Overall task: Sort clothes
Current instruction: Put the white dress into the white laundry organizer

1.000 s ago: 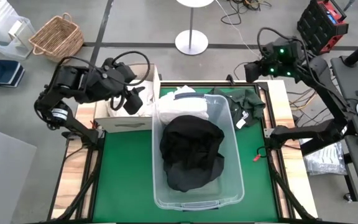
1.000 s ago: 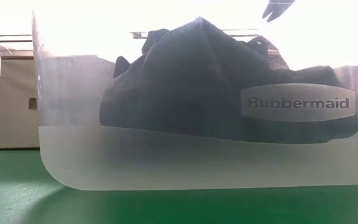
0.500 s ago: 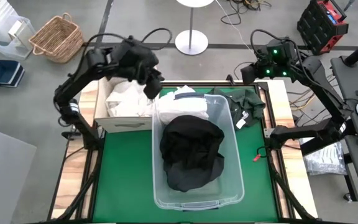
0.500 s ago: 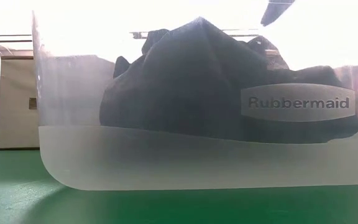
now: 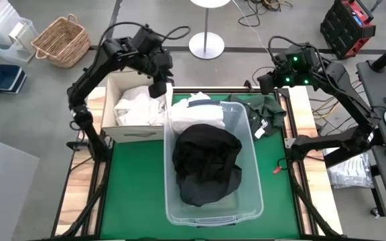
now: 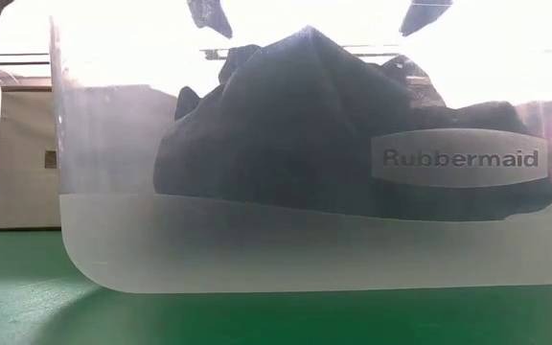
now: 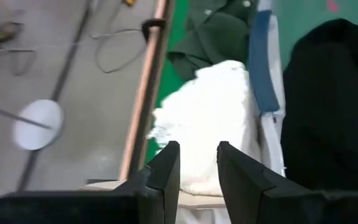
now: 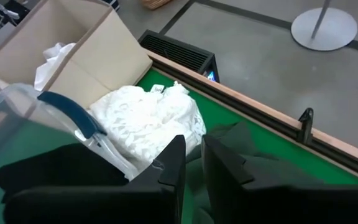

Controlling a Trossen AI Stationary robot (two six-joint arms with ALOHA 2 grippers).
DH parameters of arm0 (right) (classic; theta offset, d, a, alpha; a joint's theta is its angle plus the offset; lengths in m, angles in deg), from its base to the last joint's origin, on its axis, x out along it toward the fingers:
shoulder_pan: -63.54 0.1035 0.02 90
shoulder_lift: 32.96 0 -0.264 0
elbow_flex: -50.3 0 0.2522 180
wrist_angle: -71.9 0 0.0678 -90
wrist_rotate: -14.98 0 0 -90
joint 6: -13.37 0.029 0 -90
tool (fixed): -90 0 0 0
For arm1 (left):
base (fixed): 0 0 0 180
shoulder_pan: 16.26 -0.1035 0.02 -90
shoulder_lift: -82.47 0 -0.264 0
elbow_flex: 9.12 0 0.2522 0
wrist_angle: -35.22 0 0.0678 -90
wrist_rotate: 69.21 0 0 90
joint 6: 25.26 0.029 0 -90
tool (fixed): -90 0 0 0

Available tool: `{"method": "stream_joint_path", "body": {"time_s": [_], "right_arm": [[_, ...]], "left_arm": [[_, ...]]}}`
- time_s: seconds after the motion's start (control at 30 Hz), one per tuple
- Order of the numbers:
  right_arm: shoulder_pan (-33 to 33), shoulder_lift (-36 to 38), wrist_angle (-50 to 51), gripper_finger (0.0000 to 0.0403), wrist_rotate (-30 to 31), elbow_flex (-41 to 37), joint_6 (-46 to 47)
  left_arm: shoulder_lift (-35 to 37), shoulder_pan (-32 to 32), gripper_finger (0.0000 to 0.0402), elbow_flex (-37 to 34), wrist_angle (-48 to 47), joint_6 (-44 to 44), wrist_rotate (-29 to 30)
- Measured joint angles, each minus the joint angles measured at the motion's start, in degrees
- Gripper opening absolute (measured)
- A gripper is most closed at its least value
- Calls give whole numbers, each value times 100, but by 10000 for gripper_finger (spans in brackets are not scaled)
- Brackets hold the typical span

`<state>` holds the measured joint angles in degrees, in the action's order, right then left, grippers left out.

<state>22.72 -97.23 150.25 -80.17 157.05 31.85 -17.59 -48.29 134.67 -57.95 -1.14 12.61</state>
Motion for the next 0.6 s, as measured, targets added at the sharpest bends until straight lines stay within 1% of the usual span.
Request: {"method": "stream_joint_path", "body": {"time_s": [0.1, 0.2, 0.3, 0.37, 0.5, 0.6], "right_arm": [[51, 0, -2, 44, 0, 0, 76], [68, 0, 3, 48, 3, 0, 110], [121, 0, 22, 50, 10, -2, 114], [124, 0, 23, 47, 7, -12, 114], [123, 0, 85, 42, 11, -26, 113], [123, 0, 116, 40, 15, -39, 111]], "left_arm": [[-227, -155, 86, -6, -253, 288, -406], [-433, -242, 86, -19, -601, 684, -487], [-549, -354, 86, -17, -719, 948, -604], [-632, -435, 86, -16, -725, 1025, -662], [-699, -629, 86, -46, -721, 1098, -1047], [-701, -691, 86, -128, -685, 1117, -1087]]}}
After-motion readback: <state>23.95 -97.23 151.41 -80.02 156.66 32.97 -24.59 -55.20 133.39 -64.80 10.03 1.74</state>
